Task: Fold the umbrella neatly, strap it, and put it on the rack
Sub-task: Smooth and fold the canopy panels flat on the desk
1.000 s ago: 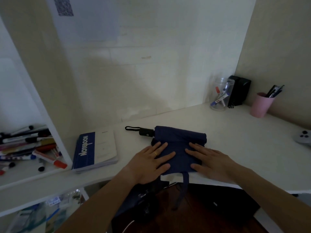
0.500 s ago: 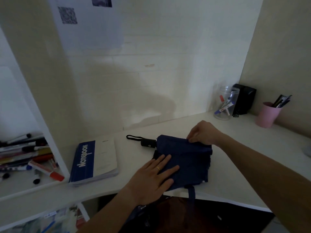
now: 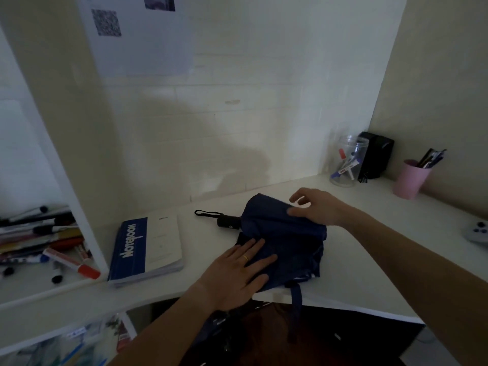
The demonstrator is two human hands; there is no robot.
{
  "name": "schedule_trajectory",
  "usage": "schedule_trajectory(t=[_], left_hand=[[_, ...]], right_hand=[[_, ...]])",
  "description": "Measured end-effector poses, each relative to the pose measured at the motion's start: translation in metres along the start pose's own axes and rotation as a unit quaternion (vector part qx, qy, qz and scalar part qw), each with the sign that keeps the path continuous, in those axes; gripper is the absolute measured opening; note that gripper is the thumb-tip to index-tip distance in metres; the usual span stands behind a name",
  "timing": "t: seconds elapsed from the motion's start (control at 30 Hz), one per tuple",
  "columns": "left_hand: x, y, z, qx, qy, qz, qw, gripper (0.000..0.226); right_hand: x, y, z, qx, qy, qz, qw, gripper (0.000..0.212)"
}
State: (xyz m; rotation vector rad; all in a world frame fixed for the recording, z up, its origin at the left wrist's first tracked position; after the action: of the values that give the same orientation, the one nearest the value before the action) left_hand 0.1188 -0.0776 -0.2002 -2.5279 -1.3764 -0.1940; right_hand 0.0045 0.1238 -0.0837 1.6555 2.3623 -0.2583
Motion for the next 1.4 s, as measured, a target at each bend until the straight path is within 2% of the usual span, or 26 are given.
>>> schedule_trajectory(t=[0.07,0.1,0.2,0.27,0.33,0.43,0.5,0.6,0.67,0.7,0.73,0.8,0.83,0.87,0.9,0.93,0.97,1.0,1.07,1.13,1.2,1.3,1.4], left_hand=[[0.0,0.0,-0.001,0.001,-0.003,0.001,1.0,0.054],[0.0,0.001,-0.001,0.001,-0.001,0.001,1.0,0.054],[0.0,0.001,0.0,0.004,-0.002,0.001,1.0,0.054],[0.0,0.0,-0.001,0.0,0.0,-0.002,1.0,0.053],[-0.001,0.0,-0.001,-0.007,0.008,-0.006,1.0,0.053],[-0.003,0.0,-0.001,-0.021,0.016,-0.007,1.0,0.054],[-0.005,0.0,-0.002,-0.033,0.024,-0.013,0.999,0.053],[-0.005,0.001,-0.004,-0.057,0.042,-0.021,0.997,0.054],[-0.007,-0.002,-0.011,-0.05,0.101,-0.035,0.993,0.055],[-0.008,-0.005,-0.021,0.0,0.148,-0.049,0.988,0.053],[-0.009,-0.01,-0.036,0.093,0.189,-0.068,0.975,0.046],[-0.016,-0.02,-0.072,0.311,0.248,-0.129,0.908,0.033],[-0.02,-0.027,-0.085,0.375,0.283,-0.174,0.866,0.038],[-0.025,-0.036,-0.093,0.391,0.322,-0.22,0.834,0.048],[-0.03,-0.048,-0.096,0.366,0.347,-0.261,0.823,0.062],[-0.034,-0.06,-0.096,0.319,0.354,-0.298,0.827,0.075],[-0.038,-0.07,-0.095,0.277,0.363,-0.325,0.828,0.08],[-0.041,-0.078,-0.094,0.248,0.38,-0.338,0.824,0.072],[-0.044,-0.089,-0.093,0.232,0.433,-0.328,0.807,0.043],[-0.039,-0.092,-0.097,0.235,0.507,-0.298,0.774,0.028],[-0.03,-0.089,-0.105,0.22,0.571,-0.262,0.746,0.032],[-0.019,-0.081,-0.108,0.152,0.66,-0.219,0.702,0.042],[-0.013,-0.067,-0.099,0.123,0.695,-0.22,0.674,0.036]], right_hand=[[-0.006,0.001,-0.002,-0.011,0.034,-0.005,0.999,0.055],[-0.012,0.004,-0.005,-0.001,0.038,-0.022,0.999,0.053],[-0.034,0.024,-0.015,0.058,0.021,-0.086,0.994,0.032],[-0.041,0.042,-0.013,0.111,0.055,-0.111,0.986,0.024],[-0.039,0.059,0.0,0.155,0.122,-0.105,0.975,0.035],[-0.019,0.082,0.04,0.162,0.187,-0.1,0.964,0.048],[-0.002,0.095,0.062,0.169,0.193,-0.116,0.96,0.035],[0.014,0.109,0.07,0.238,0.168,-0.148,0.945,0.014],[0.012,0.115,0.074,0.278,0.167,-0.188,0.927,0.014],[0.009,0.116,0.076,0.287,0.17,-0.207,0.92,0.019],[0.008,0.116,0.079,0.291,0.176,-0.222,0.914,0.024],[0.006,0.116,0.083,0.291,0.194,-0.246,0.904,0.028],[0.005,0.116,0.083,0.294,0.204,-0.257,0.898,0.027],[0.004,0.117,0.083,0.297,0.215,-0.266,0.892,0.026],[0.001,0.118,0.083,0.296,0.23,-0.273,0.886,0.022],[-0.002,0.118,0.083,0.288,0.246,-0.28,0.882,0.02],[-0.006,0.118,0.085,0.271,0.258,-0.286,0.882,0.02],[-0.009,0.117,0.088,0.243,0.264,-0.295,0.885,0.024],[-0.017,0.115,0.094,0.179,0.261,-0.317,0.894,0.039],[-0.02,0.108,0.095,0.13,0.246,-0.323,0.904,0.045],[-0.019,0.1,0.095,0.115,0.215,-0.315,0.917,0.042],[-0.016,0.095,0.098,0.12,0.158,-0.29,0.936,0.035],[-0.017,0.101,0.102,0.143,0.15,-0.274,0.939,0.031]])
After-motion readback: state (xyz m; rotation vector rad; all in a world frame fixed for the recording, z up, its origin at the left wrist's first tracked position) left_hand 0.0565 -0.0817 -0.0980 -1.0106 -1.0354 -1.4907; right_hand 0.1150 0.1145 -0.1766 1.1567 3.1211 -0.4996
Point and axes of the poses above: each hand's wrist, its own y-axis away from the middle knuckle, its own z-axis out of the palm, x = y × z, the point moved 5 cm from there along -y, towards the middle knuckle, and after that the axes turned 13 degrees about y, right-handed, at the moved point
